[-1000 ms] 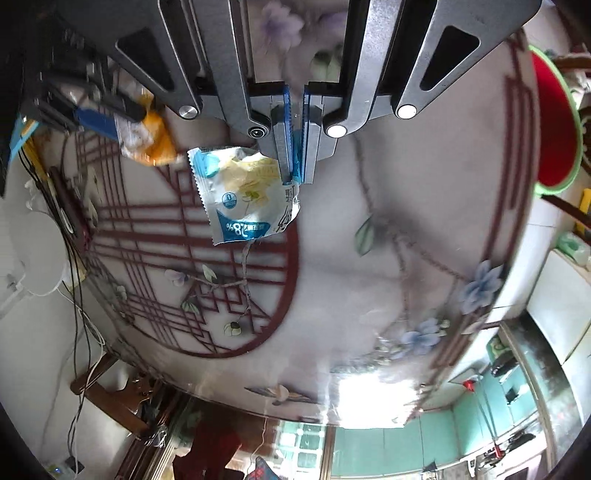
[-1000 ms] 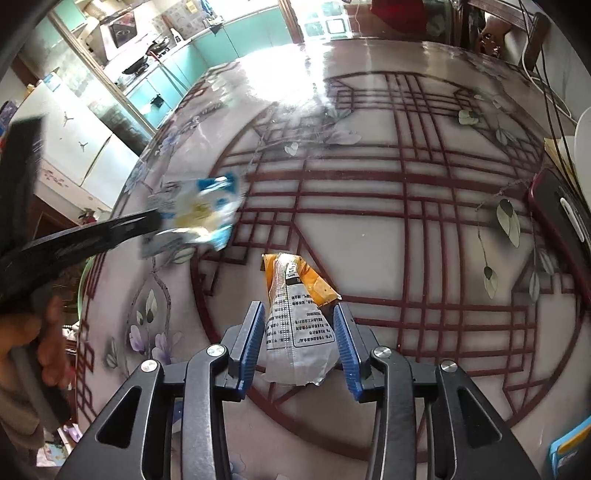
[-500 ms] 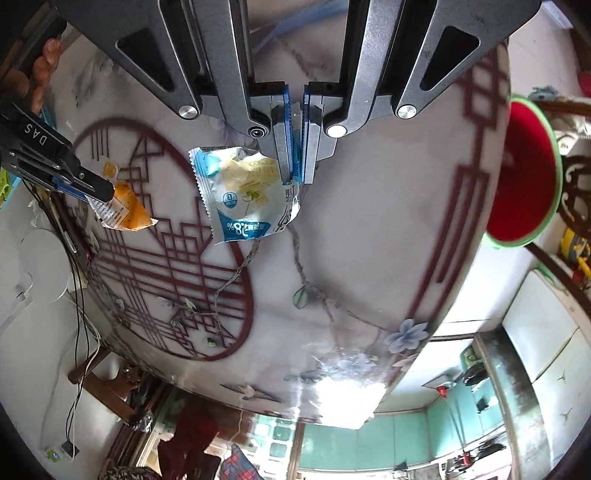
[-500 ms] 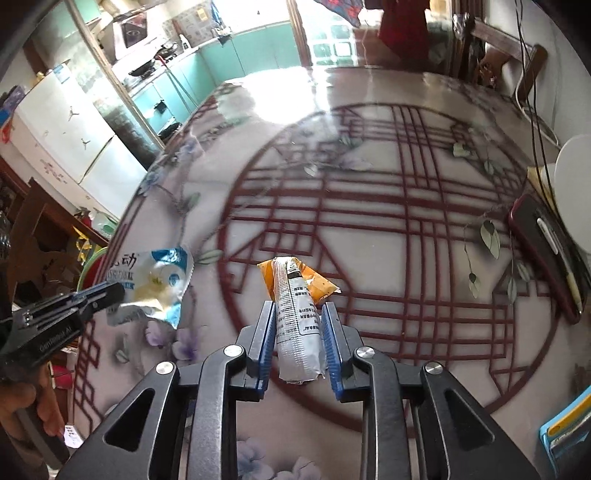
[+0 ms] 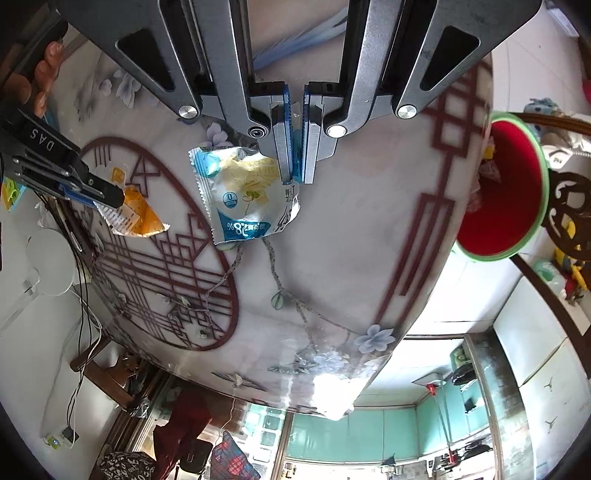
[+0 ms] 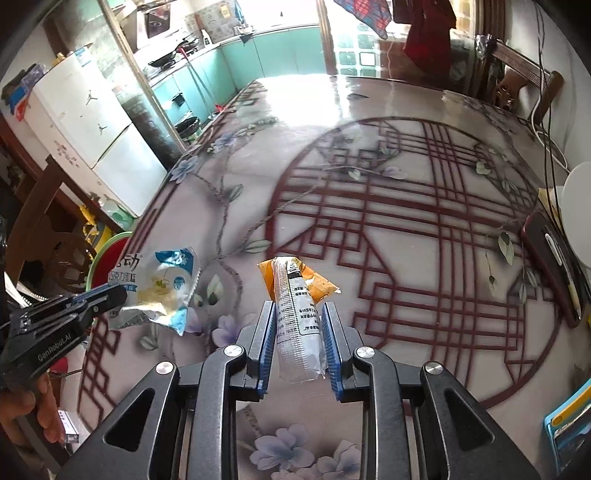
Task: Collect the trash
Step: 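Carry the snack bag and snack wrapper over the red bucket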
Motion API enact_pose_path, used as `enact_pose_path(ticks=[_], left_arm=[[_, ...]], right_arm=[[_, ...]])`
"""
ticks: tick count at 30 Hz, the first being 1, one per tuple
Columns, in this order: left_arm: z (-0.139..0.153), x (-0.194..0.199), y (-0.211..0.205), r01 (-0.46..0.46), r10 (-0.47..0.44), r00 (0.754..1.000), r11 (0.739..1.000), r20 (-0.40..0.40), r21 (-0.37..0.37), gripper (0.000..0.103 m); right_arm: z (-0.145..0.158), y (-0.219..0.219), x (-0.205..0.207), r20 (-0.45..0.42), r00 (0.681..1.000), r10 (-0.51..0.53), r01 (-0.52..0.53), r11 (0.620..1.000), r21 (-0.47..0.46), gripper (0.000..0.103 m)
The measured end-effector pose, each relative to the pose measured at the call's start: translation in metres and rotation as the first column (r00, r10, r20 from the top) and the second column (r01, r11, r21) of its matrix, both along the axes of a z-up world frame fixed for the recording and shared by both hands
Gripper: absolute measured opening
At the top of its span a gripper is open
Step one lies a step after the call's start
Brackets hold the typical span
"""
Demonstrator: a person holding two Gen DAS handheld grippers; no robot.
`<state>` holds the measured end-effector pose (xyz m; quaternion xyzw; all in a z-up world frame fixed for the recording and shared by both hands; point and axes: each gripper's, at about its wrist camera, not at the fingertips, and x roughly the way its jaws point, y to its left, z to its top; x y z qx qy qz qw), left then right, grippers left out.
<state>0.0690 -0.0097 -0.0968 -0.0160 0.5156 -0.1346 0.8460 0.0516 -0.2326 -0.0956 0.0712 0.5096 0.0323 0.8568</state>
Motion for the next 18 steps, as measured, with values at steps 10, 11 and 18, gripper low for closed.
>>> enact_pose_path(ticks=[10,11,18], left_arm=[[-0.003,-0.008,0.039,-0.048,0.048,0.999,0.999,-0.002,-0.002,0.004],[-0.003,-0.007,0.046,-0.059,0.059,0.998,0.998,-0.003,-0.002,0.004],[-0.002,-0.003,0.093,-0.123,0.123,0.992,0.992,0.006,-0.004,0.004]], right_arm=[[0.017,0.04,0.001,0.033,0.998,0.059,-0.058,0.998,-0.028,0.022],[0.019,0.046,0.001,0.035,0.997,0.066,-0.065,0.997,-0.029,0.022],[0.027,0.101,0.009,0.046,0.988,0.146,-0.144,0.989,-0.042,0.022]])
